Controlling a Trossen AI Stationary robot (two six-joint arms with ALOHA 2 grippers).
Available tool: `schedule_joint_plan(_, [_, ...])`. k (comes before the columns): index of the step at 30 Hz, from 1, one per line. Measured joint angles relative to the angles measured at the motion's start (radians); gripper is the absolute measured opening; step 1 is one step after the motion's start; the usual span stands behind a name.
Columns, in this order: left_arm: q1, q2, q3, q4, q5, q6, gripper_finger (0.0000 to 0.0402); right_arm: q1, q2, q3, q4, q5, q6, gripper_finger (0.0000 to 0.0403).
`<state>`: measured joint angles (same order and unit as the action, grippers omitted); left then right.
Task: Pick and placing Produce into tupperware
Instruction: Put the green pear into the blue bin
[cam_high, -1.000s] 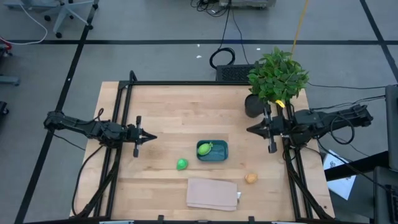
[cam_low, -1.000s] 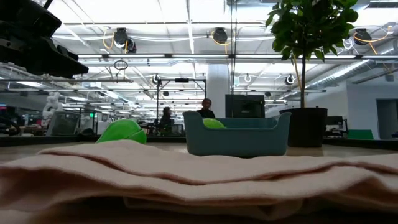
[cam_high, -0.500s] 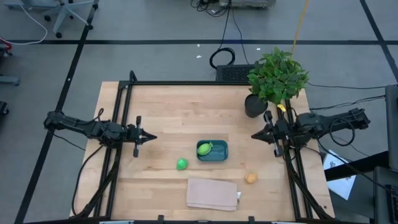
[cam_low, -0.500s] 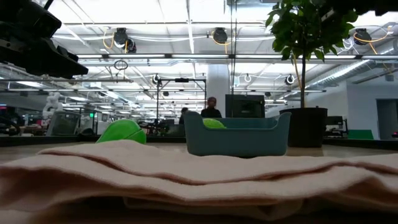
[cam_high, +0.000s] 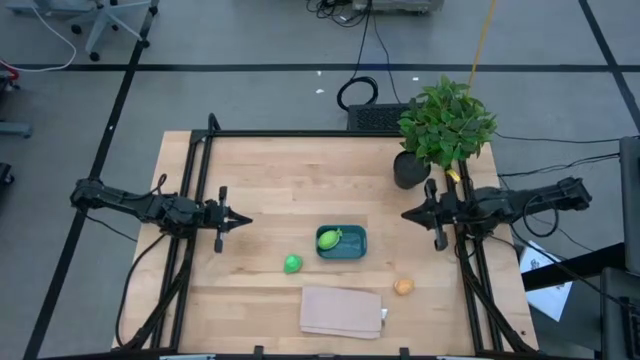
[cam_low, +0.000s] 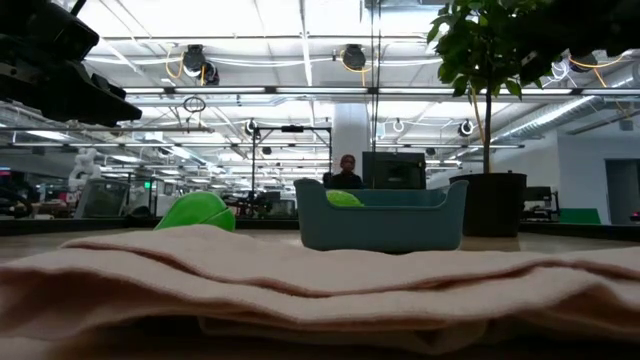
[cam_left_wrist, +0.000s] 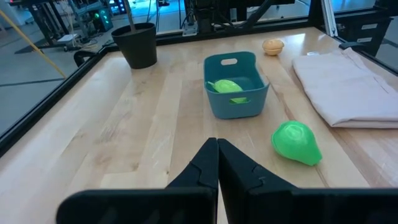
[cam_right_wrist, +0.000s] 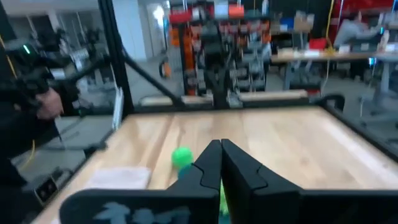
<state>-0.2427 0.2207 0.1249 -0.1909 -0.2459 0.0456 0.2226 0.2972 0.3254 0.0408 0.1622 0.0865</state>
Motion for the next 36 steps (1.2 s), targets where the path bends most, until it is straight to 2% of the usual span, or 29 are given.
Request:
schedule_joint_plan(6, [0.0, 0.0, 0.0, 0.0, 0.0, -0.001, 0.0003, -0.001, -0.104, -0.031, -0.017, 0.067, -0.034, 0.0])
schedule_joint_plan(12, [0.0, 0.0, 0.0, 0.0, 0.0, 0.001, 0.0003, -0.001, -0.166, -0.068, -0.055, 0.073, -0.048, 0.0])
schedule_joint_plan(20, [0.0, 0.0, 0.0, 0.0, 0.0, 0.001, 0.0003, -0.001, -0.231, -0.122, -0.068, -0.062, -0.074, 0.0])
schedule_joint_plan(33, [0.0, 0.0, 0.0, 0.001, 0.0, 0.004, 0.0003, -0.001, -0.286, -0.137, -0.079, -0.129, -0.106, 0.0])
schedule_joint_plan(36, [0.0, 0.0, 0.0, 0.001, -0.017, 0.004, 0.0003, -0.001, -0.286, -0.137, -0.078, -0.096, -0.098, 0.0])
